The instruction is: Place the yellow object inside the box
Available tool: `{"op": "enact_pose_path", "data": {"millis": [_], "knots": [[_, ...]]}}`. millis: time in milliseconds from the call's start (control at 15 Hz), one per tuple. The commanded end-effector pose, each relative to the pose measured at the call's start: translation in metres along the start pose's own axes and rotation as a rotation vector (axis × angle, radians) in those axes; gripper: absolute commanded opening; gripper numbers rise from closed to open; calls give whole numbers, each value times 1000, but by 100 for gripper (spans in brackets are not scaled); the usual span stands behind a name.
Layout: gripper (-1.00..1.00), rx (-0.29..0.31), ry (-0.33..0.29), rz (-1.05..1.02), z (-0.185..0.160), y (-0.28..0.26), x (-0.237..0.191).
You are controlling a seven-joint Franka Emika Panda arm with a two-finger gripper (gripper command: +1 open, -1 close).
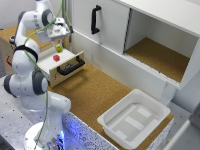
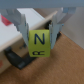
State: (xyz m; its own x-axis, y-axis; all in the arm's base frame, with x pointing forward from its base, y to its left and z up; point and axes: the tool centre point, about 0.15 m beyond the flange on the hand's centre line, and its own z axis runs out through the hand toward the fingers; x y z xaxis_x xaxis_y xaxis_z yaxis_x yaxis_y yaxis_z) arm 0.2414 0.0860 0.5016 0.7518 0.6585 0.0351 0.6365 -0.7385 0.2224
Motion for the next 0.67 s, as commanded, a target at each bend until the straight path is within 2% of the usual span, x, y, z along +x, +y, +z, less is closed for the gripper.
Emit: {"op": "enact_pose_path", "data": {"millis": [0,67,200,400,600], "knots": [[-100,28,60,161,36,77,-57],[-100,13,52,186,33,87,-63],[-100,12,-32,255,37,105,-87],[-100,43,-113,349,51,121,-121],[-100,62,-146,472,74,140,-153]]}}
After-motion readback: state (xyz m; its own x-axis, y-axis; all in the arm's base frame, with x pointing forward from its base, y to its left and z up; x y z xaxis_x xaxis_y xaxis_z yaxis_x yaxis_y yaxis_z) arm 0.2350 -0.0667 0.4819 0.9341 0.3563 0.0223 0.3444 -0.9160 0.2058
